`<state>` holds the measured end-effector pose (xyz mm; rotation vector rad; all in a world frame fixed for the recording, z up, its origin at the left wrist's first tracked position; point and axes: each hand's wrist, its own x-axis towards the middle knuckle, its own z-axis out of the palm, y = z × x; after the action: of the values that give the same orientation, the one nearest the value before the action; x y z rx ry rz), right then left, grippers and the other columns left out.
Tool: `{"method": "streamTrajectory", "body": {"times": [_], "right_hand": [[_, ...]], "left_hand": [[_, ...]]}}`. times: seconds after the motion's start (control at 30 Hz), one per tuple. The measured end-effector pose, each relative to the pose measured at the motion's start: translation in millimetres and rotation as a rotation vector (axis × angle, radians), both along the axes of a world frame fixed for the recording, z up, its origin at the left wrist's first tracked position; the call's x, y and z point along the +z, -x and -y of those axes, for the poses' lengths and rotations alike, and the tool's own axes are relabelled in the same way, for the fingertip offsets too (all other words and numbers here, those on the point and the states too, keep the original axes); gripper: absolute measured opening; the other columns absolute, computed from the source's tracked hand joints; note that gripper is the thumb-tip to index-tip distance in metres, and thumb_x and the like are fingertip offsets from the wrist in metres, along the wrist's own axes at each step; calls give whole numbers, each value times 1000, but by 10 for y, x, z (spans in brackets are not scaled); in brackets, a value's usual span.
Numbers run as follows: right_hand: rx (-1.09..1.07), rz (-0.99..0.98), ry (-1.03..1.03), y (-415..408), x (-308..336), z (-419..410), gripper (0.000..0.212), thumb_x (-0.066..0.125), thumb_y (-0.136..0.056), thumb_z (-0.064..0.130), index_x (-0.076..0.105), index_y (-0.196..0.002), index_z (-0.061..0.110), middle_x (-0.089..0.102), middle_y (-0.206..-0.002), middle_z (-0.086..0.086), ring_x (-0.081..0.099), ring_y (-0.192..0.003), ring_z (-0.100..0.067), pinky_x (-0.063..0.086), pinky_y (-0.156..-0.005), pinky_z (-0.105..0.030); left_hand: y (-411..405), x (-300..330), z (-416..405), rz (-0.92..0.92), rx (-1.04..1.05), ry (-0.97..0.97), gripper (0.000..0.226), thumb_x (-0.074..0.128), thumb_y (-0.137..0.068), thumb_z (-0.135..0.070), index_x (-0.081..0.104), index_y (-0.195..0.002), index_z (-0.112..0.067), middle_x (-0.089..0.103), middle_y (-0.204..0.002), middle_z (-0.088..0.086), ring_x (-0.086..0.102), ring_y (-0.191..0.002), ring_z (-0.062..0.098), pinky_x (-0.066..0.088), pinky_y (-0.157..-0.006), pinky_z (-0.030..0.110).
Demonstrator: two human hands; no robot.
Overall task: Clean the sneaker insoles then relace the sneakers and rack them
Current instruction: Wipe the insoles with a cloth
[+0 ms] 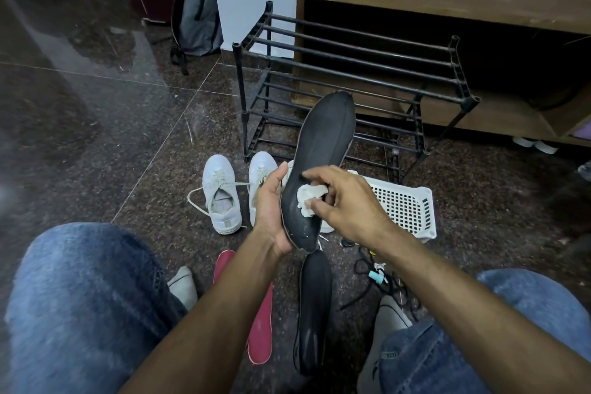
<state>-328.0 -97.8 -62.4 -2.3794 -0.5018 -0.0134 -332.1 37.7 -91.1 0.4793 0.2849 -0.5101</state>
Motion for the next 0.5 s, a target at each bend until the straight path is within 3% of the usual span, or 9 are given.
{"method": "streamTrajectory", "body": {"times": [0.1,0.23,0.43,0.5], "right_hand": [[34,7,87,9,10,13,44,71,-85,24,60,-128,26,55,-103,15,51,-67,-3,50,-75,-31],[41,83,270,-7,-21,47,25,66,-88,35,70,-110,23,56,-104,11,56,-83,-14,49,-77,-36],[-110,165,207,11,-65,-85,17,59,-90,33,67,-92,18,58,-95,6,60,-81,-24,48,-69,-37],[-65,183,170,88,-67,-133,16,57,-89,31,66,-90,18,58,-92,4,59,-76,-25,50,-66,-39]], "left_hand": [[-19,4,-13,7,-8,0,57,46,-90,-53,63,-119,-7,64,-107,13,62,-95,28,46,-97,38],[14,-32,9,21,-22,18,55,40,-95,-50,68,-112,-5,68,-106,12,68,-92,24,55,-84,36],[26,-40,98,9,-43,-5,54,44,-93,-52,68,-115,-9,66,-110,9,62,-102,22,45,-97,34],[8,-48,82,-16,-74,-1,60,48,-90,-55,62,-126,-8,63,-121,10,58,-117,22,41,-105,37]]}}
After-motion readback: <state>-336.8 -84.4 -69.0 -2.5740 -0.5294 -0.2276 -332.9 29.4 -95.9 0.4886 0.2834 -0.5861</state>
